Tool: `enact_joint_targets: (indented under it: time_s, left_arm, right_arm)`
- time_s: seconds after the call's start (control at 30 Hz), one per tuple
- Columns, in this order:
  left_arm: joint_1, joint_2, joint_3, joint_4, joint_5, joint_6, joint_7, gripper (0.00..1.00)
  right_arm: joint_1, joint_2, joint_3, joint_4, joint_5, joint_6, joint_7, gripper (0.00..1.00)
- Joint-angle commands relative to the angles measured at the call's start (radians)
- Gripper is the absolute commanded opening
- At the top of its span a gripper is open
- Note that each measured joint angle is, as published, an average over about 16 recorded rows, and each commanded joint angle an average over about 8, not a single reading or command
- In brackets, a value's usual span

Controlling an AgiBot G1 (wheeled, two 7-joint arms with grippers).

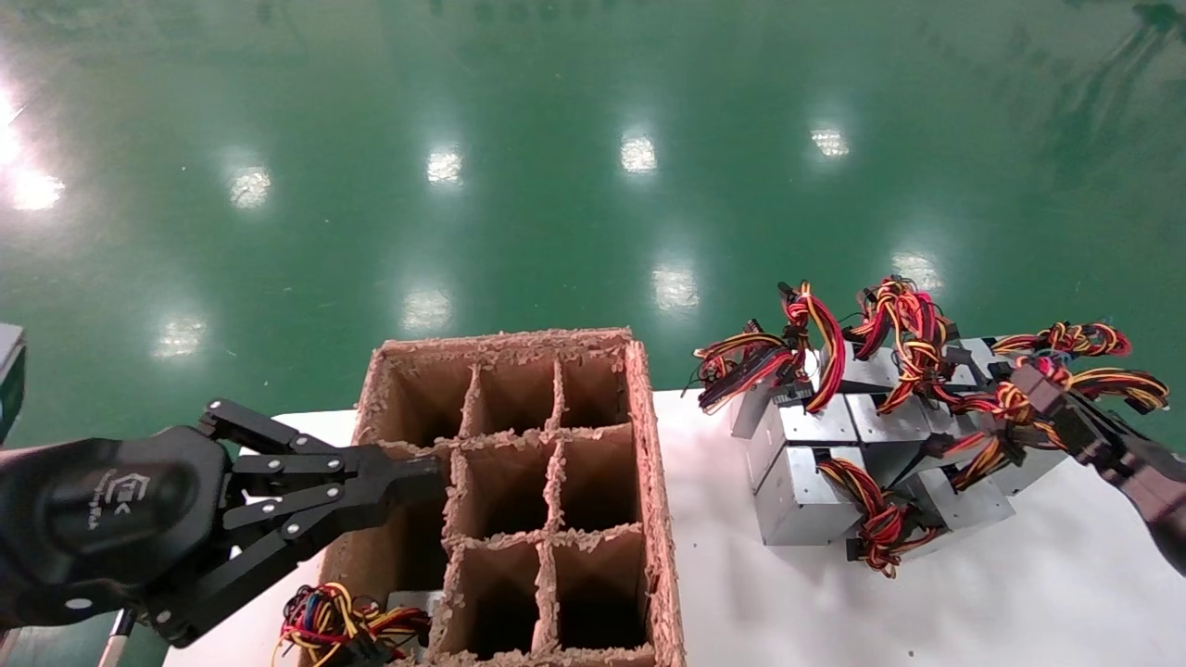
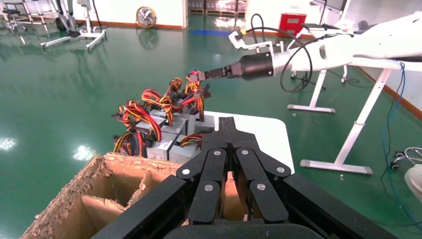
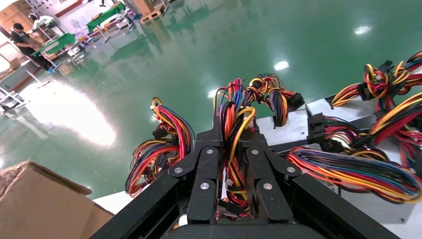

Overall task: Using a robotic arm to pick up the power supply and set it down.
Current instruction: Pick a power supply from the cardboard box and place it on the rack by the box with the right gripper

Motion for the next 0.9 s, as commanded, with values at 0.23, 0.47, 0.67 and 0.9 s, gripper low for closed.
enact_joint_targets:
  time_s: [0.23,0.47,0.67,0.9]
  left_arm:
    - [0.000,0.000,0.000,0.000,0.000,0.000,0.000,0.00]
    - [0.000,0.000,0.000,0.000,0.000,0.000,0.000,0.00]
    - [0.000,0.000,0.000,0.000,0.000,0.000,0.000,0.00]
    - [0.000,0.000,0.000,0.000,0.000,0.000,0.000,0.00]
  right_arm:
    - [0.083,-0.030,-0.075,-0.003,-0.020,0.058,0.015,0.00]
    - [0.145,-0.052,-0.125,-0.003,-0.031,0.081,0.026,0.00]
    - [0.188,-0.067,-0.166,-0.004,-0.036,0.089,0.040,0.00]
    - [0.213,-0.083,-0.180,-0.003,-0.025,0.101,0.059,0.00]
